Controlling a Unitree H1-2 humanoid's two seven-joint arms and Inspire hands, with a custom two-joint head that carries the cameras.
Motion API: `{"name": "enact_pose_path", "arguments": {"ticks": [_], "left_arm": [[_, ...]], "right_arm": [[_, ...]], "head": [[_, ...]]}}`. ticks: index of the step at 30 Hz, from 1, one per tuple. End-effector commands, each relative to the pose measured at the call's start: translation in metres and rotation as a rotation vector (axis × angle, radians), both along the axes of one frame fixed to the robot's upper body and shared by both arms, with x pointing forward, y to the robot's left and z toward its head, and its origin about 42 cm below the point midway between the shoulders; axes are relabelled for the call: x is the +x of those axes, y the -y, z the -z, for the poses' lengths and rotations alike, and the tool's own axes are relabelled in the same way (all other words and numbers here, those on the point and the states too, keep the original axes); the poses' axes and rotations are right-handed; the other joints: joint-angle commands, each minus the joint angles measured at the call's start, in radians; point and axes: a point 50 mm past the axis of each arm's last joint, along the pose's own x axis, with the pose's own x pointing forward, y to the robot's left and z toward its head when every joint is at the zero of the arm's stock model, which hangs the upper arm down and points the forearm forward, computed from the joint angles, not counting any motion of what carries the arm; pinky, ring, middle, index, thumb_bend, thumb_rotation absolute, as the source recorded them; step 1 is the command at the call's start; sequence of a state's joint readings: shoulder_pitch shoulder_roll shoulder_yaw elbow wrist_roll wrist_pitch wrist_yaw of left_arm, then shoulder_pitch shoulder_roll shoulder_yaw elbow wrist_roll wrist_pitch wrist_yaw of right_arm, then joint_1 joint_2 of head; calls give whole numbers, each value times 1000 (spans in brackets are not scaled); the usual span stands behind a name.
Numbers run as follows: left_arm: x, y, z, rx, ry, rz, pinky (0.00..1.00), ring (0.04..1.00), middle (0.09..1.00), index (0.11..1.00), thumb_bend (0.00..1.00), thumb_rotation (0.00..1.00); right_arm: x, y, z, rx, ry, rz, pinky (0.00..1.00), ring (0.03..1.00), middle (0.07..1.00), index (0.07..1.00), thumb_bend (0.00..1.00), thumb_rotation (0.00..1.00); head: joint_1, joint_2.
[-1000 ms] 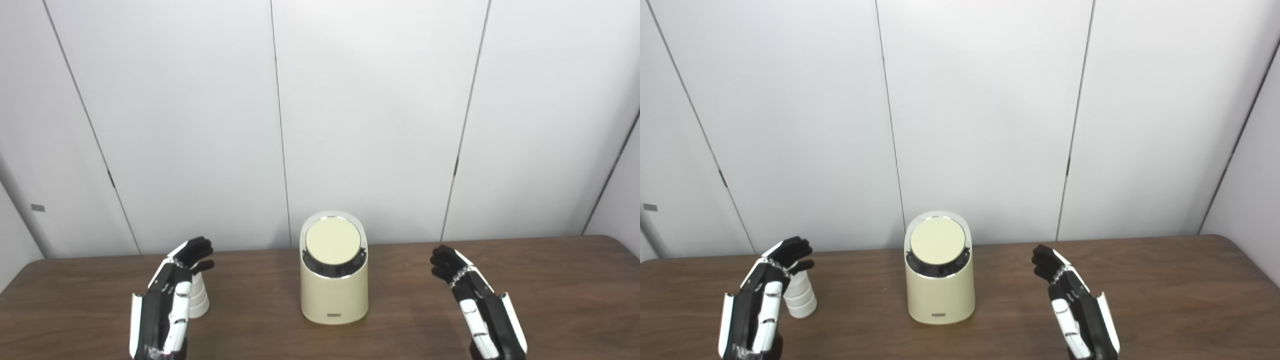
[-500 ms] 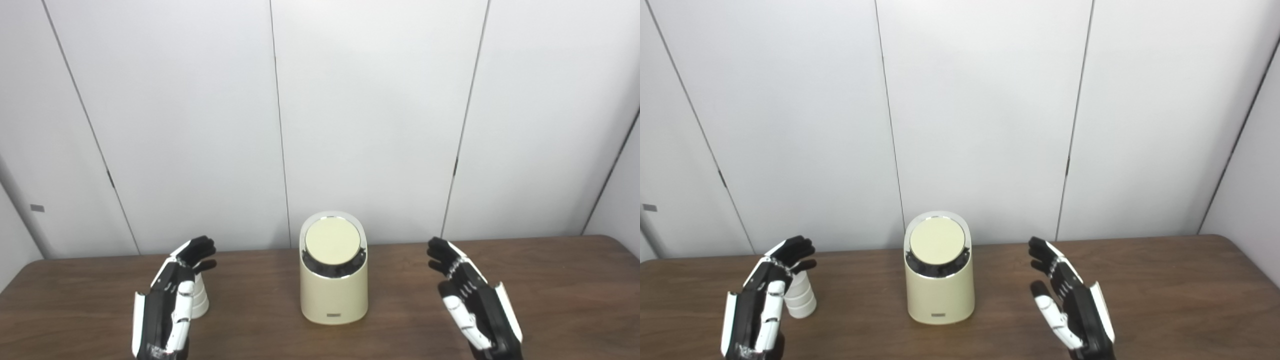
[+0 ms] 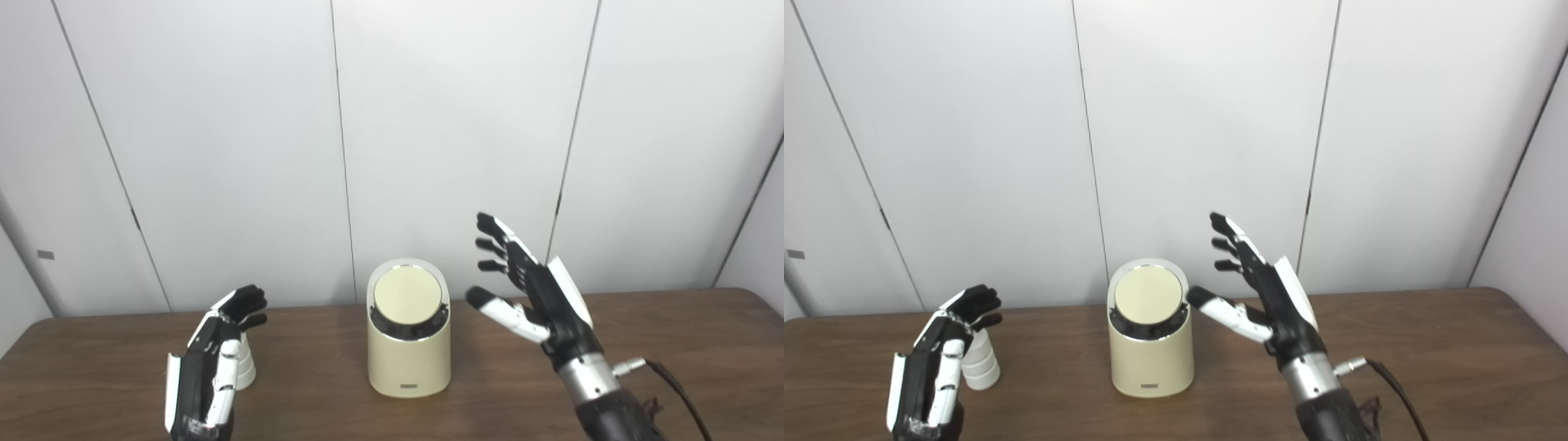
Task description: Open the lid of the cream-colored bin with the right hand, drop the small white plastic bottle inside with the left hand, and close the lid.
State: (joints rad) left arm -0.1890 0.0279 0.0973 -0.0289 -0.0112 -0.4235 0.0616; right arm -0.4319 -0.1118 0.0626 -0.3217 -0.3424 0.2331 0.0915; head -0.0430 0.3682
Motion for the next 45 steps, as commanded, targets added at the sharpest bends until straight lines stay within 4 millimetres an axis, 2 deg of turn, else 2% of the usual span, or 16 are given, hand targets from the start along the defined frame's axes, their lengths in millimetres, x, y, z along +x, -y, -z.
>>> {"name": "enact_pose_path", "arguments": {"ticks": [1, 10, 18, 22, 29, 39, 45], "left_arm": [[7, 3, -17, 5, 81, 7, 712, 765, 776, 772, 232, 719], [6, 5, -18, 4, 82, 10, 715, 770, 778, 774, 245, 731], [7, 6, -20, 0, 89, 13, 713, 768, 772, 768, 246, 726], [7, 8, -21, -10, 87, 16, 712, 767, 771, 765, 247, 733], [8, 10, -21, -22, 90, 9, 704, 759, 762, 757, 249, 721], [8, 11, -23, -24, 92, 11, 708, 764, 765, 757, 245, 734], [8, 13, -24, -27, 95, 10, 704, 761, 762, 756, 248, 728]], "right_arm": [[1, -8, -29, -12, 67, 7, 801, 897, 924, 926, 709, 644], [26, -21, -51, -103, 24, 94, 755, 884, 912, 909, 769, 492], [51, -29, -46, -179, -4, 166, 748, 867, 891, 907, 816, 351], [63, -29, -42, -196, -17, 181, 743, 867, 895, 903, 877, 288], [76, -29, -33, -259, -59, 209, 737, 873, 919, 912, 924, 241], [87, -29, -22, -312, -99, 256, 730, 873, 928, 908, 916, 233], [91, -29, -18, -340, -116, 269, 743, 883, 927, 908, 928, 279]], "head": [[1, -1], [2, 3], [2, 4], [4, 7], [6, 7], [8, 9], [11, 11]]}}
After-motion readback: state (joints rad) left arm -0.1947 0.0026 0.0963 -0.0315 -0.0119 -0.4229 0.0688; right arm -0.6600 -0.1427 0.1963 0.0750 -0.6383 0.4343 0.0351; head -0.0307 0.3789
